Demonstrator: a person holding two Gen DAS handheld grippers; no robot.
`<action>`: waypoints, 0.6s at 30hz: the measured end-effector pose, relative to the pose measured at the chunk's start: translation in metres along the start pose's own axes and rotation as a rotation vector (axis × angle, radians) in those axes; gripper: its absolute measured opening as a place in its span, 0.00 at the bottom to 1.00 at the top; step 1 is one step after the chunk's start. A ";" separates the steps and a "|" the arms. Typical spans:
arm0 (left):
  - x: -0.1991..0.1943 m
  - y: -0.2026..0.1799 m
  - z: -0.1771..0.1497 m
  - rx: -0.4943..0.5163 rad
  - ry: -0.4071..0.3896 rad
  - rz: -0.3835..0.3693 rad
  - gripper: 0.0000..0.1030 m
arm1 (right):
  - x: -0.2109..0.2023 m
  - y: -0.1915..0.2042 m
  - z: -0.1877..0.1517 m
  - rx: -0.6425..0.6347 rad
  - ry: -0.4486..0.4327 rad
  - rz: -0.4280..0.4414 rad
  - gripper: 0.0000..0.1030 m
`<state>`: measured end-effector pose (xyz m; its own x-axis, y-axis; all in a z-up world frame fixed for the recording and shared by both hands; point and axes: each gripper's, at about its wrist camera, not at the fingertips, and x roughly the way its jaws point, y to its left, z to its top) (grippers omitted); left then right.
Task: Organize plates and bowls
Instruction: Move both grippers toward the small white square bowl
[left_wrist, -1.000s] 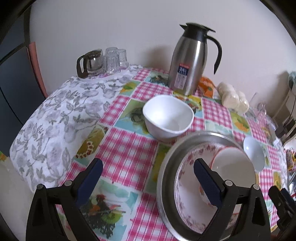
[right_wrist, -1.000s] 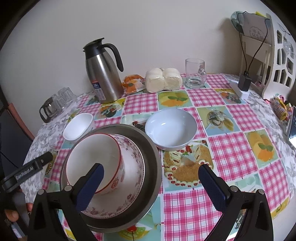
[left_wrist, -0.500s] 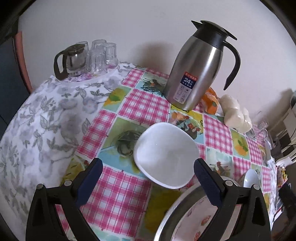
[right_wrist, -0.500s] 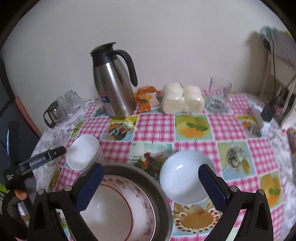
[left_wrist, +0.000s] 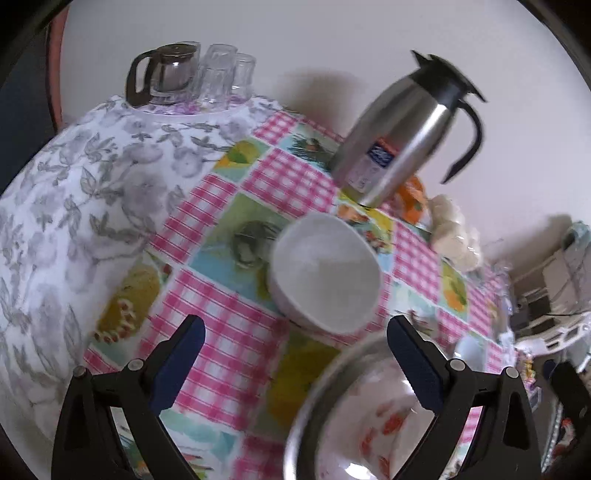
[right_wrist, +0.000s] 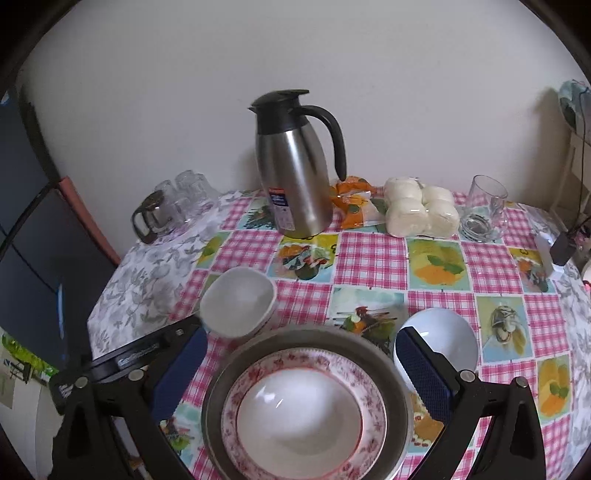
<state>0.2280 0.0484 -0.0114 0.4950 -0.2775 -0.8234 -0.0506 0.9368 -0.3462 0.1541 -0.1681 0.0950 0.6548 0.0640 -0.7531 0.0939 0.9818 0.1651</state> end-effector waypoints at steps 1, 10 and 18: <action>0.002 0.002 0.002 0.001 0.000 0.019 0.96 | 0.006 0.000 0.005 0.005 0.012 -0.004 1.00; 0.017 0.023 0.040 -0.055 -0.036 0.033 0.96 | 0.057 0.016 0.059 -0.017 0.124 -0.005 1.00; 0.049 0.025 0.046 -0.058 0.027 0.004 0.92 | 0.107 0.022 0.072 0.006 0.216 -0.054 0.89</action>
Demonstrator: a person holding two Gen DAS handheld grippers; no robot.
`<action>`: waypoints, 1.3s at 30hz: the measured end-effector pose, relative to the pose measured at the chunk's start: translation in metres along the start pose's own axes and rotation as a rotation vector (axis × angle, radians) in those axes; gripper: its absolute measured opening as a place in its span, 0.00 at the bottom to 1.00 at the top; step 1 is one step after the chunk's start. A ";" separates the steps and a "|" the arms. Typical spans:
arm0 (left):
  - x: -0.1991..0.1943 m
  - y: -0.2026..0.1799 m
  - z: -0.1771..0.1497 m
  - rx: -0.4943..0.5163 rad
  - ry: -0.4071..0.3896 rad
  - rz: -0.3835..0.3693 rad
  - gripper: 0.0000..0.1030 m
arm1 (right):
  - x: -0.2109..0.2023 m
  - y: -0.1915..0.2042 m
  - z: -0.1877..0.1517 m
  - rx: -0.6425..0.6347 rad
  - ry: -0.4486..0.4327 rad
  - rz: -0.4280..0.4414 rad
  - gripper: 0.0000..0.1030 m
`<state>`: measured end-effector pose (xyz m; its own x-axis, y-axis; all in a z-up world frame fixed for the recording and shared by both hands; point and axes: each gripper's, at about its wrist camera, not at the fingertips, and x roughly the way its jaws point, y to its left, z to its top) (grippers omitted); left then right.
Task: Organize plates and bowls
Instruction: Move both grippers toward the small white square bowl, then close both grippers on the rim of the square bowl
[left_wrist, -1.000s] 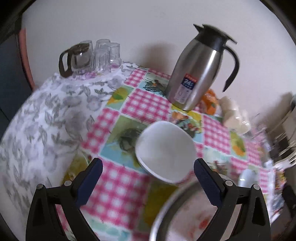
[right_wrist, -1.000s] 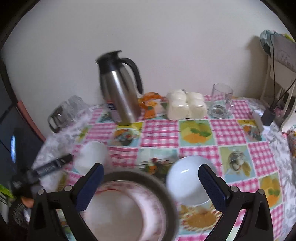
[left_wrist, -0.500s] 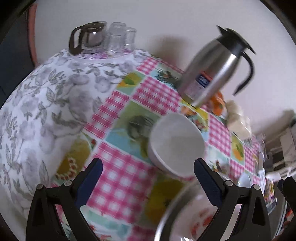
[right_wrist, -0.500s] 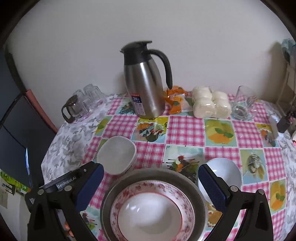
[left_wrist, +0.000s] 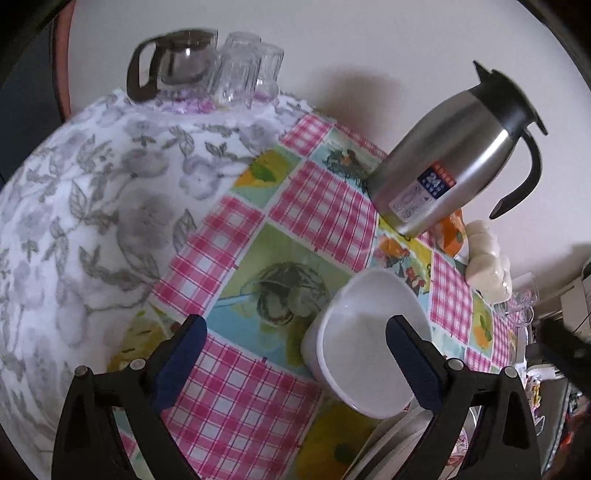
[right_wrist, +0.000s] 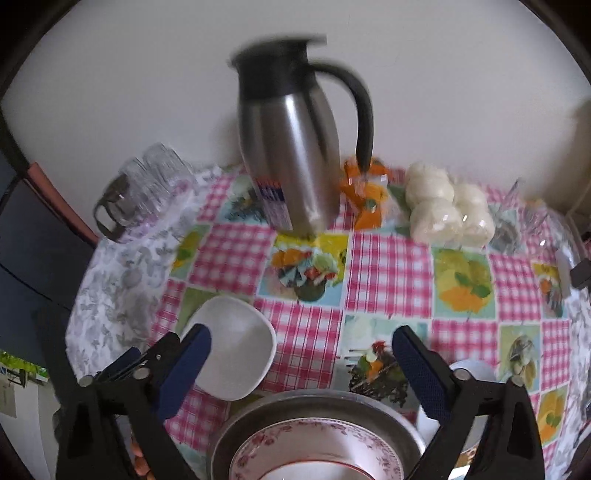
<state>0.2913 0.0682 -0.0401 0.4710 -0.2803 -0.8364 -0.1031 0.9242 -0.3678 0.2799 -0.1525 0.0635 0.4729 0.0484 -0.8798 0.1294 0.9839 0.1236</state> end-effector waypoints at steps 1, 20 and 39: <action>0.003 0.001 -0.001 -0.004 0.007 -0.004 0.88 | 0.010 0.000 -0.001 0.009 0.024 0.002 0.84; 0.052 -0.006 -0.016 -0.003 0.144 -0.063 0.41 | 0.114 0.028 -0.021 -0.038 0.240 -0.107 0.29; 0.022 -0.011 -0.016 0.009 0.083 -0.130 0.22 | 0.090 0.049 -0.021 -0.110 0.193 -0.054 0.11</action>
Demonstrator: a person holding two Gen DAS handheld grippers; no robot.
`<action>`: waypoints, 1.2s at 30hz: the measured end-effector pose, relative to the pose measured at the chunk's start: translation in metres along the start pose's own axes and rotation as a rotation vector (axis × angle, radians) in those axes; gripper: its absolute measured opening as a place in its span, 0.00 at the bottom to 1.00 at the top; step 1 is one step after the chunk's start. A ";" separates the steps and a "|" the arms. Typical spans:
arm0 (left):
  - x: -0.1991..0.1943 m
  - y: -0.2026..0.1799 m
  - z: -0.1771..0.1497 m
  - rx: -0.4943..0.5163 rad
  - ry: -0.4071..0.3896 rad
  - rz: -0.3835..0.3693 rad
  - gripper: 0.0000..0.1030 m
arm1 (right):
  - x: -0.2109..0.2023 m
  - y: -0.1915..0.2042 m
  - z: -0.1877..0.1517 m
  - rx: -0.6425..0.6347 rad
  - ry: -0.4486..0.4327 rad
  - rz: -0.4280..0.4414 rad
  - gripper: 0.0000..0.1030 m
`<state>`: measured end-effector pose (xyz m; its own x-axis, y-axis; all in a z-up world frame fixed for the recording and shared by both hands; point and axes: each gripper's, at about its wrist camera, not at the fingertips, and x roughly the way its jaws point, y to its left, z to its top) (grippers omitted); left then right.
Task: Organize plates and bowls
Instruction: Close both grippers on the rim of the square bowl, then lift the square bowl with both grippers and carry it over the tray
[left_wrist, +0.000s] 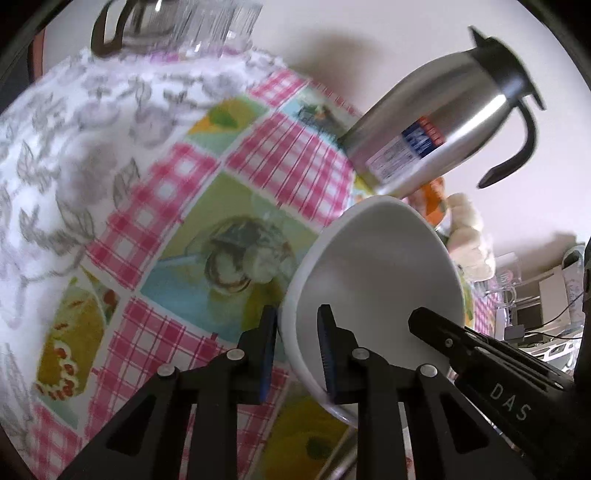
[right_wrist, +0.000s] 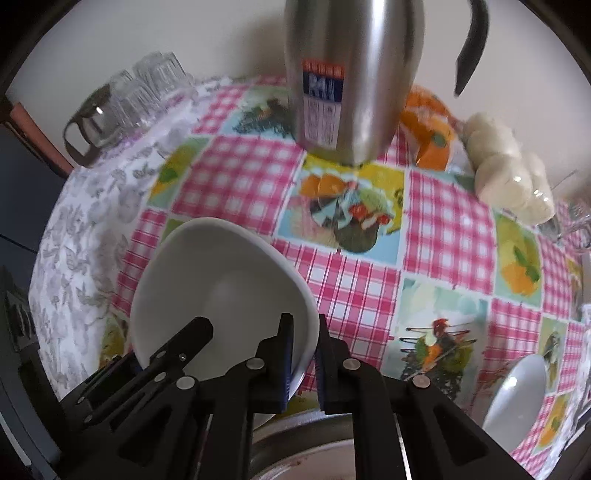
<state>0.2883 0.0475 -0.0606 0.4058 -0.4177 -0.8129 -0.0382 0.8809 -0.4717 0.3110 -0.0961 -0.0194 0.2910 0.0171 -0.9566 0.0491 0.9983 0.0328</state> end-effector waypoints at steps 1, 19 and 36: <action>-0.004 -0.002 0.001 0.003 -0.009 -0.004 0.22 | -0.007 0.000 0.001 0.003 -0.012 0.007 0.11; -0.118 -0.073 -0.036 0.200 -0.193 -0.042 0.22 | -0.137 -0.039 -0.068 0.114 -0.293 0.125 0.12; -0.139 -0.102 -0.093 0.331 -0.205 0.011 0.22 | -0.162 -0.065 -0.152 0.203 -0.419 0.214 0.12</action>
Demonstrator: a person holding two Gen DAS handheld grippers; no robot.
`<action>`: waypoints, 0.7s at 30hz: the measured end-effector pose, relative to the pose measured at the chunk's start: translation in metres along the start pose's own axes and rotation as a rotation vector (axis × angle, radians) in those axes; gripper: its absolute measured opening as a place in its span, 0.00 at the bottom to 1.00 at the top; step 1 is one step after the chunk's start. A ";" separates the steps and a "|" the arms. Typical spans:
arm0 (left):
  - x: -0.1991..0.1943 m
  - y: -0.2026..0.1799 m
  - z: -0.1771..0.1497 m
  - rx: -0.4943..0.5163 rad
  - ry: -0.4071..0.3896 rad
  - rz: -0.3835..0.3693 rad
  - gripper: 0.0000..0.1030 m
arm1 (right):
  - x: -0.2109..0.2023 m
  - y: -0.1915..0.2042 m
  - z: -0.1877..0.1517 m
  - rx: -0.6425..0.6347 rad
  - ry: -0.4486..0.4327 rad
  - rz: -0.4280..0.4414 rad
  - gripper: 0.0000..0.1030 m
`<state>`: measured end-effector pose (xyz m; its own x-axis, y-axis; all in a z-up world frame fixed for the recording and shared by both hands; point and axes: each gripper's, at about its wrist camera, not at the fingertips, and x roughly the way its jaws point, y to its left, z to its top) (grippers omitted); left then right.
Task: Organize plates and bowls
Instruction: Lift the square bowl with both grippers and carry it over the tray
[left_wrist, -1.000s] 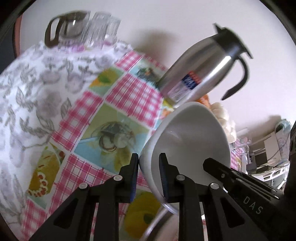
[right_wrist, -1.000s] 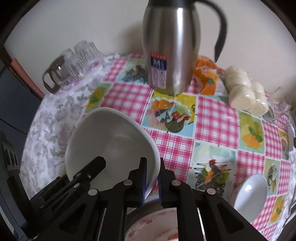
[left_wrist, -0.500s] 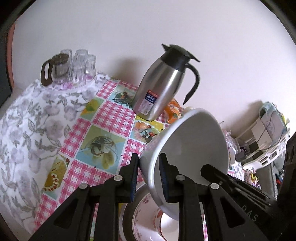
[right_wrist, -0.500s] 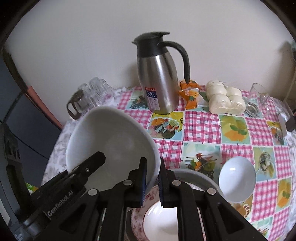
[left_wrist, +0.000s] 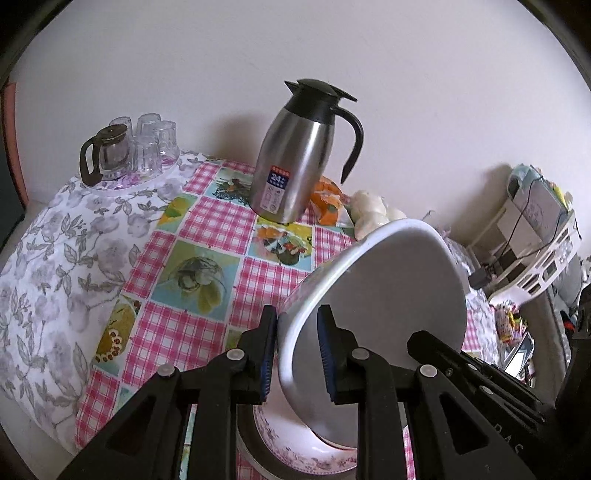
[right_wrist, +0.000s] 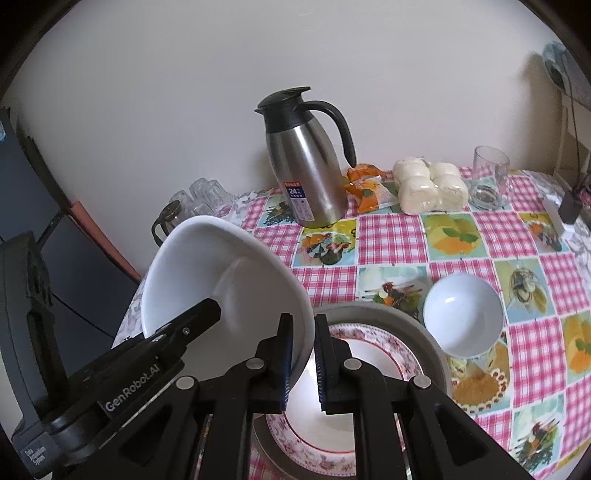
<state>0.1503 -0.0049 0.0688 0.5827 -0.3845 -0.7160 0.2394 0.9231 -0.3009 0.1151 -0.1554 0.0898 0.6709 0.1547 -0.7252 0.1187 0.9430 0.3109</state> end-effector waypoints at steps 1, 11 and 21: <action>0.001 -0.001 -0.001 0.005 0.002 0.004 0.22 | -0.001 -0.002 -0.002 0.001 -0.001 0.003 0.12; 0.005 -0.021 -0.015 0.042 0.032 0.023 0.22 | -0.005 -0.024 -0.014 0.034 -0.002 0.023 0.12; -0.002 -0.049 -0.027 0.090 0.032 -0.026 0.22 | -0.027 -0.051 -0.022 0.092 -0.013 0.006 0.12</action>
<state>0.1163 -0.0491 0.0682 0.5504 -0.4069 -0.7290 0.3240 0.9089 -0.2627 0.0753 -0.2014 0.0798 0.6812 0.1561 -0.7152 0.1805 0.9110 0.3708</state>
